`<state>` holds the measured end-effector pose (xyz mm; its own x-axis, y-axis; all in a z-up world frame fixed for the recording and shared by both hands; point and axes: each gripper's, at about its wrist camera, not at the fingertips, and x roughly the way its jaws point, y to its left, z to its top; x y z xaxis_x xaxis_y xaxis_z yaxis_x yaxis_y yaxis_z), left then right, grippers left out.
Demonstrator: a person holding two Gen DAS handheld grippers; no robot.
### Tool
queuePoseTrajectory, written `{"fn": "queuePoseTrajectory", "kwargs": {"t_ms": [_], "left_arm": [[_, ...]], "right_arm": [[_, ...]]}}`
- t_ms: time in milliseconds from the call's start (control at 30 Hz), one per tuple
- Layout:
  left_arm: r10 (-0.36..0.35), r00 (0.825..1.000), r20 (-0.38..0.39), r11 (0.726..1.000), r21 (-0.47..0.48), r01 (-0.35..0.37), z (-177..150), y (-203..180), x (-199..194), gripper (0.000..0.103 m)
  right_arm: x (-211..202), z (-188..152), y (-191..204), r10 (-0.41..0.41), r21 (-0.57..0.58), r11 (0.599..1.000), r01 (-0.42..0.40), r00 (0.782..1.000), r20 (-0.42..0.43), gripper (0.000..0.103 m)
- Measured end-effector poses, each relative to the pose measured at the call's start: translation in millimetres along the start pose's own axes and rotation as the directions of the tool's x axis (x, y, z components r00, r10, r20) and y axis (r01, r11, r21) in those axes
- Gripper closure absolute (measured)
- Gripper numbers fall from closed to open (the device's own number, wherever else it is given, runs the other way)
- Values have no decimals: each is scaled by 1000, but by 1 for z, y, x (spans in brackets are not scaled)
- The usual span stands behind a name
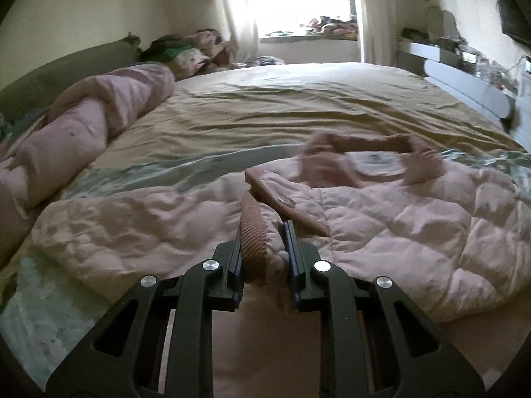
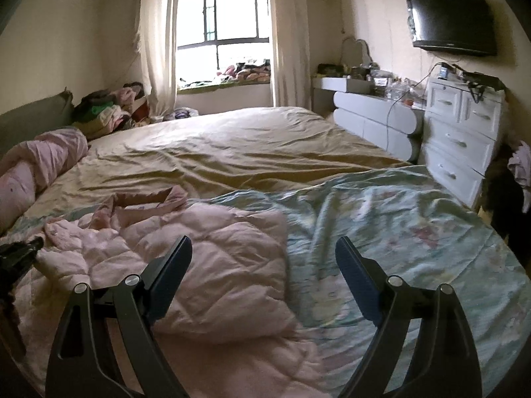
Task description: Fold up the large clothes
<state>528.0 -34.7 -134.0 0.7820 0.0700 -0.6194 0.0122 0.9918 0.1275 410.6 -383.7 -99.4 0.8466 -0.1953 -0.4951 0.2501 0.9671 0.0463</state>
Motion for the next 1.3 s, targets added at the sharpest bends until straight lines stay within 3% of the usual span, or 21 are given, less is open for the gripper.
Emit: {"fn": "queuePoseTrajectory", "kwargs": {"t_ms": [367,433,467,500,667,767,833,900,1067,1167,1300], "left_arm": [[7,1000,-29,1000,-9,-8,-23,18,17,85],[63,998,-7,998,-6,-63,-25,20,16,68],[97,995,-2,995,-18,-97,-25,23,16,39],[101,995,6,994,-49,-101,-24,29,14,19],[83,993,80,994,-75,-77,-17,40,-5,18],[31,993,111,998,-55,-25,-8,28,-17,18],[-16,992,123,998,-52,23,-2,15,-23,9],[-62,991,121,997,-47,68,0,0,-21,9],[-80,996,24,997,15,80,-9,-37,9,9],[-71,997,-30,997,19,72,-20,-40,27,9],[-109,988,-112,994,-22,108,-29,-35,51,8]], "right_arm": [[20,-6,44,25,-40,999,-27,998,-51,16],[23,-8,44,21,-45,999,-24,998,-55,16],[25,-10,44,19,-46,999,-22,998,-61,16],[27,-10,43,18,-46,999,-22,998,-68,16],[44,-16,48,15,-53,998,-21,994,-109,16],[53,-15,54,26,-44,999,-32,992,-125,16],[60,-15,62,40,-48,998,-47,989,-139,16],[66,-16,70,40,-63,997,-49,989,-144,7],[83,-24,81,36,-105,993,-57,980,-196,4],[97,-33,84,31,-125,990,-64,968,-247,4],[116,-45,90,9,-155,986,-62,947,-320,4]]}}
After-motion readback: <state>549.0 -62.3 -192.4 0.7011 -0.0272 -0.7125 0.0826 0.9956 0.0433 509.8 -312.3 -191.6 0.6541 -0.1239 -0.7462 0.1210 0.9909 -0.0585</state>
